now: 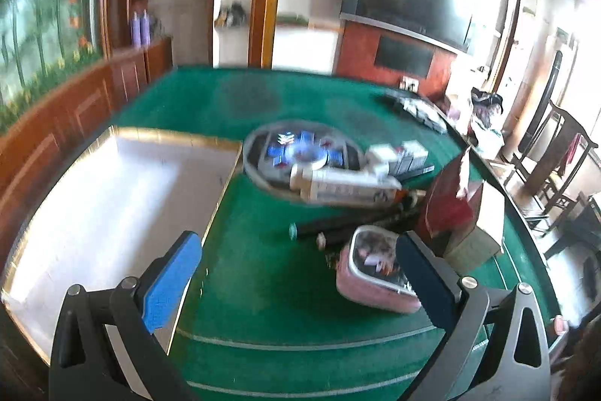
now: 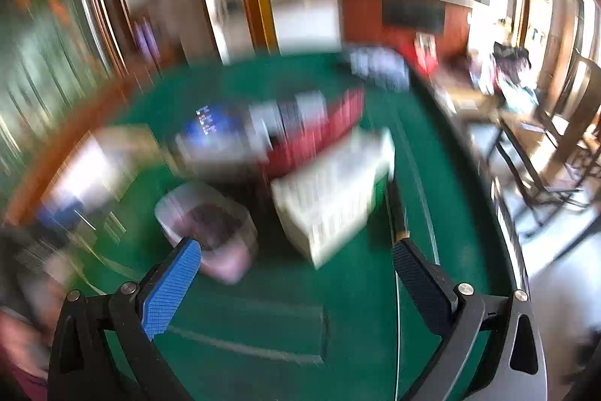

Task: Organize objects
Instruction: 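Reach the left gripper to the pink pencil case and close on it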

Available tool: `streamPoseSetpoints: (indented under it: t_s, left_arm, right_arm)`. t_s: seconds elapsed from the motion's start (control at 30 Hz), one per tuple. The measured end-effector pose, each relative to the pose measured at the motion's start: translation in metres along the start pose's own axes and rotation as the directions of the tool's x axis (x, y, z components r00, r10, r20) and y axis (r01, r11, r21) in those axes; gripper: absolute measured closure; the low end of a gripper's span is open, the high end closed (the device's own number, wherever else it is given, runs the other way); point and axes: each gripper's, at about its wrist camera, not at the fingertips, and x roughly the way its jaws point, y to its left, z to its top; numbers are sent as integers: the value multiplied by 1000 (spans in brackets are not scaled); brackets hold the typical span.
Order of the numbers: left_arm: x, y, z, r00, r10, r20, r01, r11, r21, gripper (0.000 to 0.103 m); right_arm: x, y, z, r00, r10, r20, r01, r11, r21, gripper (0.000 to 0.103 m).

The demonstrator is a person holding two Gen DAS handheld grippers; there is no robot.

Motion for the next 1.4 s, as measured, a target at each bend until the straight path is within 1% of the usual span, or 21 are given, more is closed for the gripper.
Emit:
streamPoseSetpoints:
  t_s: [0.07,0.1,0.13,0.17,0.2,0.23,0.3,0.37,0.43,0.53,0.57,0.6,0.63,0.67,0.73,0.8,0.93,1.07,1.13,1.3,1.4]
  left_arm:
    - [4,-8,0,1000,2,-4,-2,1000,25,0]
    - [9,-9,0,999,-12,-31,12,1000,25,0]
    - [17,-10,-1,996,-33,-78,35,999,19,0]
    - [26,-11,-2,991,-48,-126,49,999,6,0]
    - [35,-10,-4,985,-46,-168,45,999,-8,0]
    - [45,-8,-5,979,-41,-202,34,999,-39,0]
    - [57,-5,-6,975,-11,-223,-9,996,-86,0]
    - [71,-7,-4,970,38,-239,-62,994,-92,0]
    - [82,-17,-3,968,38,-249,-66,992,-105,0]
    - [95,-33,-10,961,84,-262,-107,992,-72,0]
    - [102,-39,-14,956,82,-281,-103,993,-60,0]
    - [104,-43,-19,954,57,-294,-78,995,-59,0]
    - [103,-47,-24,954,-14,-299,-9,997,-75,0]
    - [103,-50,-27,948,-55,-313,33,997,-76,0]
    - [95,-59,-35,932,-143,-334,133,990,-53,7]
    - [83,-63,-40,924,-170,-342,180,984,-2,15]
    - [60,-57,-49,927,-154,-341,184,981,57,17]
    - [65,-47,-46,915,-169,-365,172,985,-24,11]
    - [68,-48,-47,911,-180,-371,171,984,-58,11]
    - [70,-76,-47,920,-174,-350,191,982,14,11]
    - [69,-88,-52,915,-204,-347,229,973,32,9]
  right_arm:
    - [-8,-12,3,990,117,74,-119,992,30,0]
    - [1,-12,2,996,82,28,-82,996,22,0]
    - [14,-13,0,999,5,-35,-5,1000,2,0]
    - [26,-15,-5,994,-84,-74,83,996,-15,0]
    - [33,-20,-10,989,-124,-82,124,992,-10,0]
    - [37,-25,-14,989,-124,-87,125,992,9,0]
    - [43,-38,-20,990,-88,-107,95,994,56,0]
    - [45,-46,-22,991,-71,-117,80,993,81,0]
    - [42,-50,-30,991,-58,-122,70,993,94,0]
    - [46,-56,-34,991,-42,-127,57,991,119,0]
    - [47,-58,-35,991,-34,-129,50,991,126,0]
    - [49,-58,-39,991,-27,-132,44,991,127,0]
    - [48,-59,-42,991,-26,-134,43,991,125,0]
    - [50,-59,-44,990,-28,-135,45,991,123,0]
    - [51,-60,-47,990,-26,-139,43,992,123,0]
    - [51,-63,-48,989,-19,-146,39,991,131,0]
    - [52,-67,-50,989,-16,-149,38,988,149,0]
    - [53,-72,-50,988,-2,-152,30,982,184,0]
    - [53,-71,-49,988,3,-157,28,982,189,0]
    - [49,-73,-49,989,-18,-149,46,981,188,0]
    - [48,-73,-49,989,-30,-148,58,980,189,0]
